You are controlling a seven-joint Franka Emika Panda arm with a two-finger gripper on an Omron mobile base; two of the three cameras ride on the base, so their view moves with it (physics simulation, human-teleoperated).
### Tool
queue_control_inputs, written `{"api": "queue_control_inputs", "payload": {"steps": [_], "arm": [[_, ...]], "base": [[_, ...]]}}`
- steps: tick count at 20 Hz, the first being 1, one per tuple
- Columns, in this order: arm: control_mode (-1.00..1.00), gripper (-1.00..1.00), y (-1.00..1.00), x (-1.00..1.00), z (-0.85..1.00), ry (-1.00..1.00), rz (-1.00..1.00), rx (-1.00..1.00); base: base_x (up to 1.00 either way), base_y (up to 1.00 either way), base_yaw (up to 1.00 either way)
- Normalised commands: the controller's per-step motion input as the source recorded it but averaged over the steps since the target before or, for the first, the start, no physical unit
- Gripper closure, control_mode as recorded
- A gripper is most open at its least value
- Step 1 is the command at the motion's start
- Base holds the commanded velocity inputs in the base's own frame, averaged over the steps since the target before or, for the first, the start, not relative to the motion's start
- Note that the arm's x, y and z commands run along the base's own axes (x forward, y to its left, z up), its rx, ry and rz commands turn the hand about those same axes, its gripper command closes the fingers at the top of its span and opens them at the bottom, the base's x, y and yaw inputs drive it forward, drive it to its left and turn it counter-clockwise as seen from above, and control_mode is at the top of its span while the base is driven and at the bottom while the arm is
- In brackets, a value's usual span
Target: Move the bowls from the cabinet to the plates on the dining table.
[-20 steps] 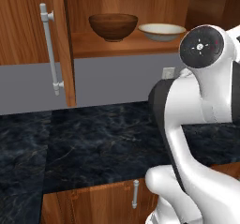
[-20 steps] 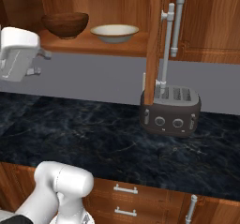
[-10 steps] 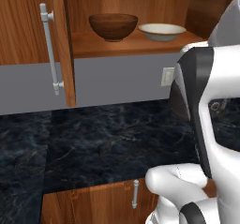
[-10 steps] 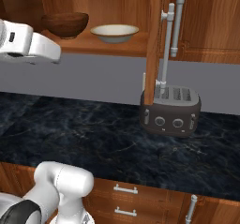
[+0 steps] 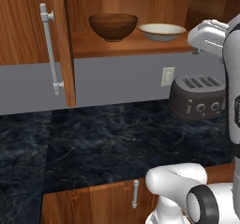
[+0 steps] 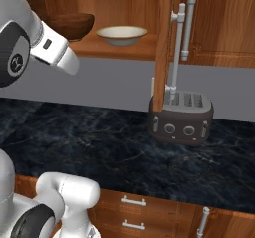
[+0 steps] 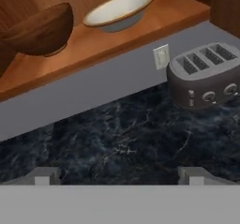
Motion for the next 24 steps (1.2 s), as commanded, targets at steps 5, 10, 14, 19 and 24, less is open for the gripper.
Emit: {"api": "queue_control_inputs", "payload": {"steps": [5, 10, 14, 19, 24], "arm": [[-1.0, -1.0, 0.18, 0.01, 0.0, 0.04, 0.13, 0.31], [-1.0, -1.0, 0.05, 0.13, 0.0, 0.05, 0.01, 0.02], [-1.0, -1.0, 0.0, 0.39, 0.0, 0.0, 0.0, 0.0], [-1.0, -1.0, 0.0, 0.39, -0.01, 0.0, 0.0, 0.0], [-1.0, -1.0, 0.0, 0.22, -0.21, -0.03, 0.0, 0.0]], "base": [[0.0, 0.0, 0.0], [0.0, 0.0, 0.0], [0.0, 0.0, 0.0], [0.0, 0.0, 0.0], [0.0, 0.0, 0.0]]}}
